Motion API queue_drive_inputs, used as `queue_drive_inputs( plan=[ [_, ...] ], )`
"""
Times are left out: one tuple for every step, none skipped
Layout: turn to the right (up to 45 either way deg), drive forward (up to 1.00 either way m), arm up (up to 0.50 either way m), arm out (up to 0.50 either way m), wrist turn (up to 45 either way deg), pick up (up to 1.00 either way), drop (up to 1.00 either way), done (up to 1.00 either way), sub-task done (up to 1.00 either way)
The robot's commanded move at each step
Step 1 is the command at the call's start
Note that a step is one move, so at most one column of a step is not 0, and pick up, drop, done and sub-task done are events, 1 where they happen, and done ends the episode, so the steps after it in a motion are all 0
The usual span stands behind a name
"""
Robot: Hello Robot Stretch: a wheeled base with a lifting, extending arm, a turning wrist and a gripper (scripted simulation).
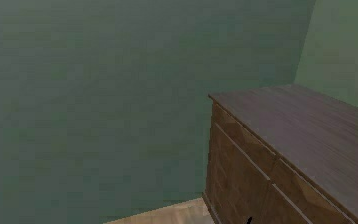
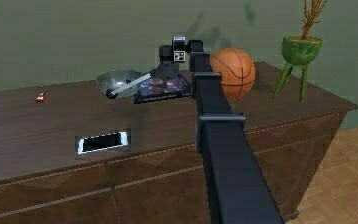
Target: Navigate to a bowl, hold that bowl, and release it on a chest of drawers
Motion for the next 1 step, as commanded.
queue_drive_inputs(
  plan=[
    [0.0, 0.0, -0.12, 0.0, 0.0, 0.0, 0.0, 0.0, 0.0]
  ],
)
